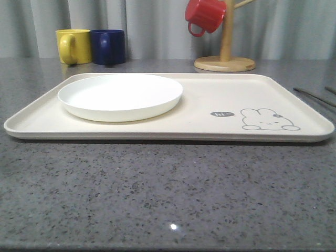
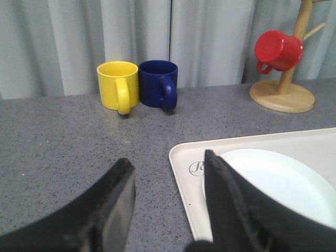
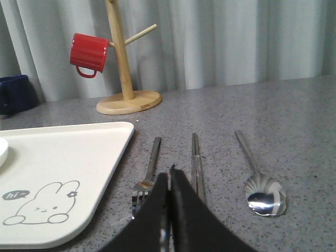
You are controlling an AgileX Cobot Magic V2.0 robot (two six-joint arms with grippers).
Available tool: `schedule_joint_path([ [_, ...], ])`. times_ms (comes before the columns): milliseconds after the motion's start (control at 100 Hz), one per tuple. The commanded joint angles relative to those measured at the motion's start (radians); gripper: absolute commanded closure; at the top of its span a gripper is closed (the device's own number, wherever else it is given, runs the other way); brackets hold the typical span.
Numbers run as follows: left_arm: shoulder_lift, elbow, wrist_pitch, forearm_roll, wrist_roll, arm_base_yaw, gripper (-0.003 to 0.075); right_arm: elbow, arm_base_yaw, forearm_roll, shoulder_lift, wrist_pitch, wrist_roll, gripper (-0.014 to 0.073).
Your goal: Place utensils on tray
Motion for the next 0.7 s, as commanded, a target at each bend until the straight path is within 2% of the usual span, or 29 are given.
schedule_joint_path([
  [0,-0.070,0.029,-0.103,-0.004,-0.011,-0.005,0.0412,-0.018,-0.004,0.000,-0.023,-0.076,-0.009,0.0662],
  [250,-0.217,0.129,-0.107,0.038,-0.011,-0.005,0.0444,-0.018,-0.004,0.000,-0.023,-0.076,-0.009,0.0662],
  [370,-0.253,0.139,-0.114,0.046,-0.011,-0.005,0.0542,-0.018,-0.004,0.000,-0.023,-0.076,-0.009,0.0662],
  [540,-0.260,0.141,-0.114,0.058,-0.011,-0.005,0.0738,-0.018,-0.004,0.000,-0.023,-0.076,-0.009,0.0662],
  [690,-0.260,0.141,-0.114,0.058,-0.011,-0.005,0.0738,-0.018,-0.004,0.000,-0.023,-0.082,-0.009,0.0662],
])
